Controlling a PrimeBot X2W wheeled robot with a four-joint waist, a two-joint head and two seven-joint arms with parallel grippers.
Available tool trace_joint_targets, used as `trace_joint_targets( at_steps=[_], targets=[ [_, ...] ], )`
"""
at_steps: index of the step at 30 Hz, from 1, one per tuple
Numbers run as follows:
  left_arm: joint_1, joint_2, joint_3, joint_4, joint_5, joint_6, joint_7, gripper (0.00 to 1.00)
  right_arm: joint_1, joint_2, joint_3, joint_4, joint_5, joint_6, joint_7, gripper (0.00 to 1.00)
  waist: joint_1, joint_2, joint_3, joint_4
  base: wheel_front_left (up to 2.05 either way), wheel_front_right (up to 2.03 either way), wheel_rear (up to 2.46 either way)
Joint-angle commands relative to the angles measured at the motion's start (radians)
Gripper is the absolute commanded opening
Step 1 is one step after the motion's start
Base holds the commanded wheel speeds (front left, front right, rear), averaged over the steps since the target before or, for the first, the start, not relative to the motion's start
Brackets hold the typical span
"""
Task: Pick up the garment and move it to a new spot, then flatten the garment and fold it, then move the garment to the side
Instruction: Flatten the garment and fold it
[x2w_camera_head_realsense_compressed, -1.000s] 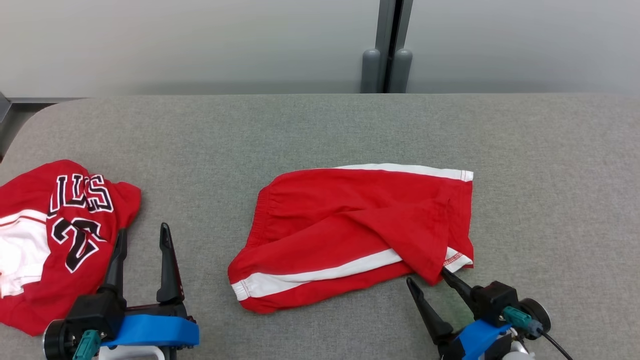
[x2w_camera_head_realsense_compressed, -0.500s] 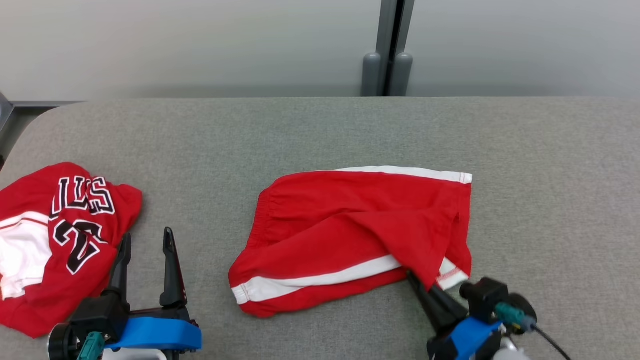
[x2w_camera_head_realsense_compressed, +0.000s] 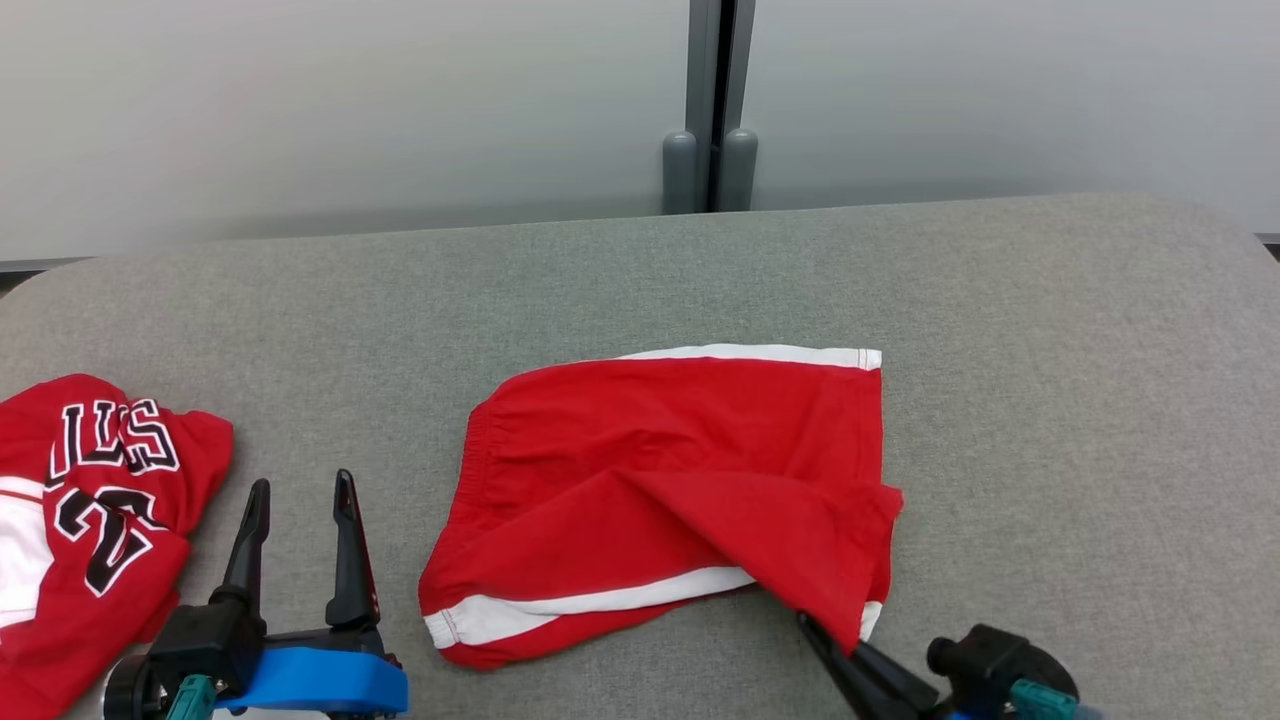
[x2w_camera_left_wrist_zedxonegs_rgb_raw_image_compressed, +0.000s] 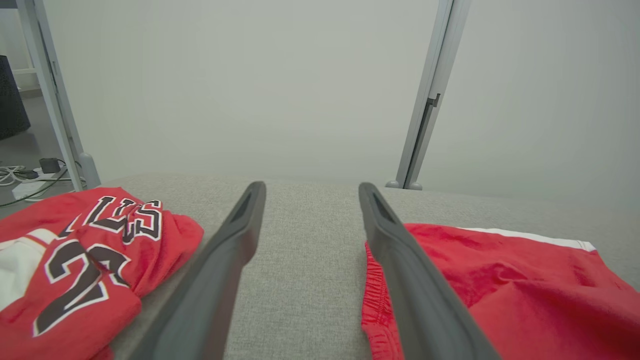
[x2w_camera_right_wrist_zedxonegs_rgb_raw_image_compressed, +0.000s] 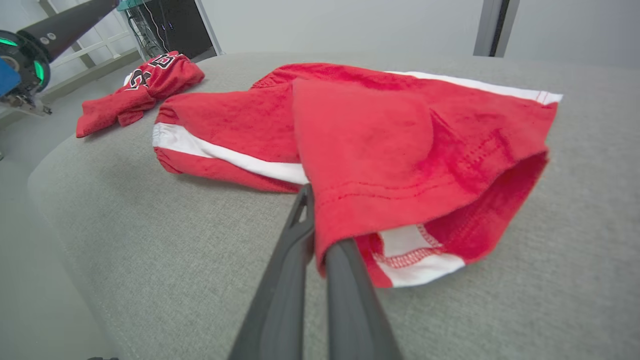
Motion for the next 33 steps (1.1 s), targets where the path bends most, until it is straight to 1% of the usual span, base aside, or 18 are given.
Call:
trace_joint_targets(
  at_steps=[1,5,10,13,21,22,23,24,25,29,33],
  targets=[
    [0.0,-0.001,-0.003,-0.001,0.006,-0.002,-0.003,1.0,0.011,-0.014,-0.016,-0.012,-0.004,0.001,0.007,0.0,0.0,-0.0001,0.0,-0.001,0.0,0.0,0.0],
    [-0.011,-0.001,-0.008,0.0,0.003,-0.006,-0.003,1.0,-0.01,-0.021,-0.06,-0.023,-0.014,0.001,0.017,0.0,0.0,-0.0001,0.007,0.003,0.0,0.0,0.0],
    [-0.022,-0.001,-0.019,0.003,-0.002,-0.004,-0.003,1.0,-0.069,-0.02,-0.11,0.02,-0.018,0.001,0.019,0.0,0.0,-0.0001,0.021,0.019,0.0,0.0,0.0],
    [-0.027,-0.001,-0.029,0.007,-0.004,-0.004,-0.003,1.0,-0.117,-0.025,-0.127,0.074,-0.013,0.001,0.014,0.0,0.0,-0.0001,0.03,0.033,0.0,0.0,0.0],
    [-0.047,-0.001,-0.034,0.011,-0.01,0.0,-0.003,1.0,-0.23,-0.01,-0.121,0.233,0.01,0.0,-0.02,0.0,0.0,-0.0001,0.052,0.063,0.0,0.0,0.0],
    [-0.046,-0.001,-0.034,0.01,-0.011,0.002,-0.003,1.0,-0.239,-0.006,-0.118,0.249,0.012,0.001,-0.025,0.16,0.0,-0.0001,0.054,0.064,0.0,0.0,0.0],
    [-0.046,-0.001,-0.035,0.011,-0.011,0.003,-0.003,1.0,-0.248,-0.002,-0.118,0.264,0.015,0.001,-0.031,0.73,0.0,-0.0001,0.055,0.064,0.0,0.0,0.0],
    [-0.046,-0.001,-0.035,0.011,-0.011,0.003,-0.003,1.0,-0.248,-0.002,-0.118,0.264,0.015,0.001,-0.031,0.73,0.0,-0.0001,0.055,0.064,0.0,0.0,0.0],
    [-0.044,-0.001,-0.037,0.011,-0.012,0.005,-0.003,1.0,-0.257,0.005,-0.113,0.29,0.02,0.0,-0.042,1.0,0.0,-0.0001,0.056,0.063,0.0,0.0,0.0],
    [-0.041,-0.001,-0.037,0.013,-0.013,0.009,-0.003,1.0,-0.26,0.009,-0.114,0.316,0.026,0.0,-0.06,1.0,0.0,-0.0001,0.055,0.058,0.0,0.0,0.0],
    [-0.035,-0.001,-0.037,0.015,-0.012,0.009,-0.003,1.0,-0.238,0.009,-0.136,0.324,0.031,0.0,-0.081,1.0,0.0,-0.0001,0.043,0.047,0.0,0.0,0.0]
  ],
)
